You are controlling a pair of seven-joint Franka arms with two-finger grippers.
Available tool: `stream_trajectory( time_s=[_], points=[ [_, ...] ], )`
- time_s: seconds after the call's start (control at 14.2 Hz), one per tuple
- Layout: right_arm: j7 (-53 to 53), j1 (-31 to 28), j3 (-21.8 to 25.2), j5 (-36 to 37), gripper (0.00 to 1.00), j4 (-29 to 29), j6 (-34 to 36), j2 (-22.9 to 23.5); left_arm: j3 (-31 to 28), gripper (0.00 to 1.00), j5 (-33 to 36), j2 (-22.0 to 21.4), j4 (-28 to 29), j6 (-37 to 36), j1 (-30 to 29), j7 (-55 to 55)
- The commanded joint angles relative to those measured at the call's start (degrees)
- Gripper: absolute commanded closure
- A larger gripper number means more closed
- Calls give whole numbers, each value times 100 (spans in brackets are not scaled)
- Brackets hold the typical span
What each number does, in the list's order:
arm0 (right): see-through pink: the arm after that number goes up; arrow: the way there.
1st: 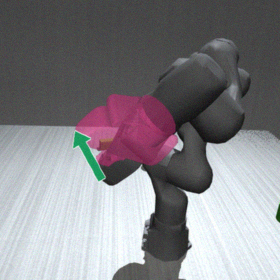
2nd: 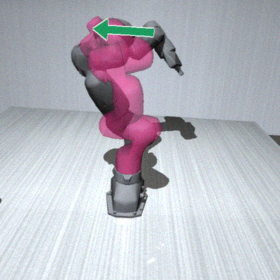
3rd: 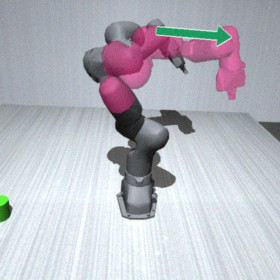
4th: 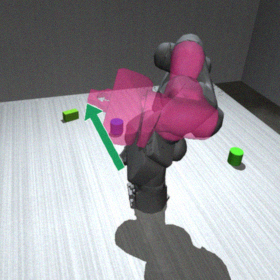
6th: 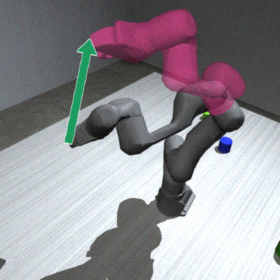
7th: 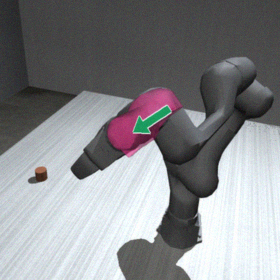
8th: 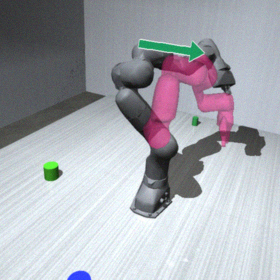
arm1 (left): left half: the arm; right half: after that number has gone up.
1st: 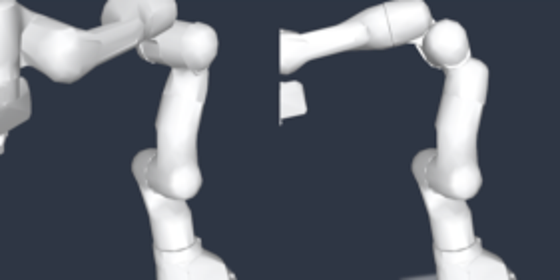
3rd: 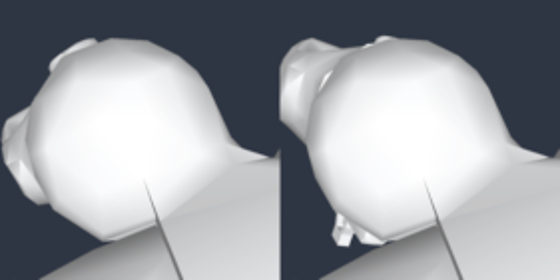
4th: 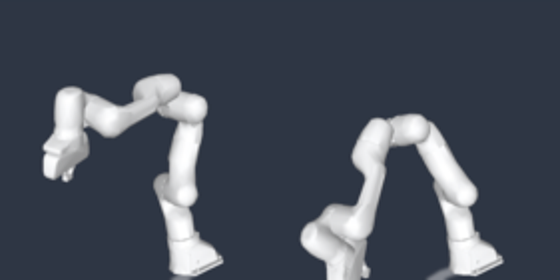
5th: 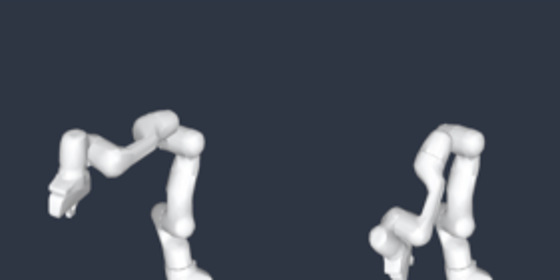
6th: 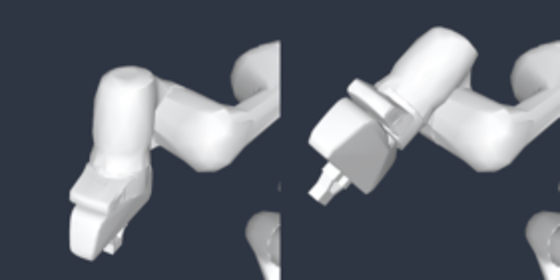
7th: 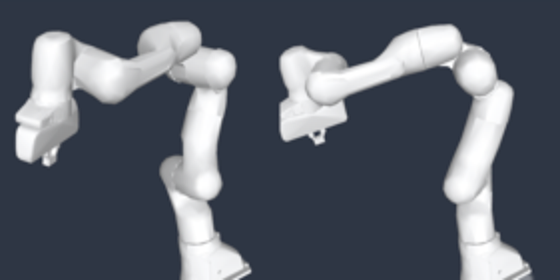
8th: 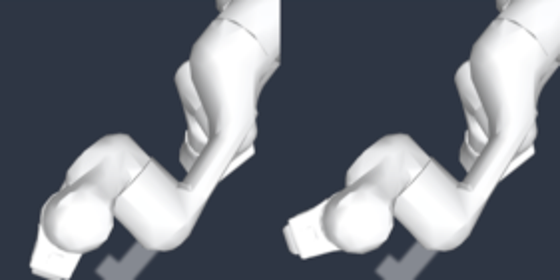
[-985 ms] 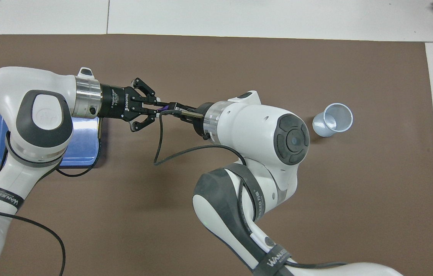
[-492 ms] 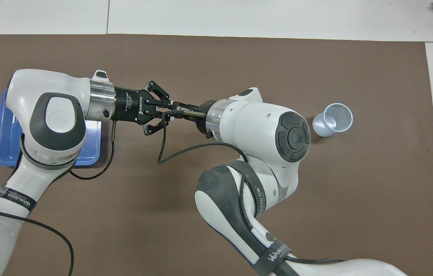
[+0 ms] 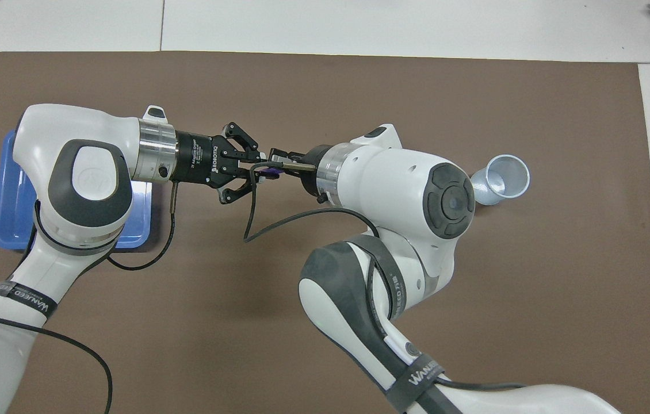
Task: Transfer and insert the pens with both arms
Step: 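Grasp the purple pen with the right gripper and open the left gripper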
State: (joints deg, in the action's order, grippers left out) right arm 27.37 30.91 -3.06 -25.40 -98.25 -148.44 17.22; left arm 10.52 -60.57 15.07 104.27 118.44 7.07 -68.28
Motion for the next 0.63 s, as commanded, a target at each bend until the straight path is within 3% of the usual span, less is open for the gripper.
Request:
stream_trajectory(
  time_s=[0.0, 0.14, 0.56],
  points=[
    [-117, -68, -55, 71, 89, 25, -80, 27, -59, 100, -121, -127, 103, 100, 84, -71],
    [-117, -68, -55, 71, 99, 25, -79, 36, -59, 100, -121, -127, 103, 100, 84, -71],
    [-345, -77, -55, 71, 100, 25, -71, 36, -68, 100, -121, -127, 103, 117, 84, -80]
  ],
)
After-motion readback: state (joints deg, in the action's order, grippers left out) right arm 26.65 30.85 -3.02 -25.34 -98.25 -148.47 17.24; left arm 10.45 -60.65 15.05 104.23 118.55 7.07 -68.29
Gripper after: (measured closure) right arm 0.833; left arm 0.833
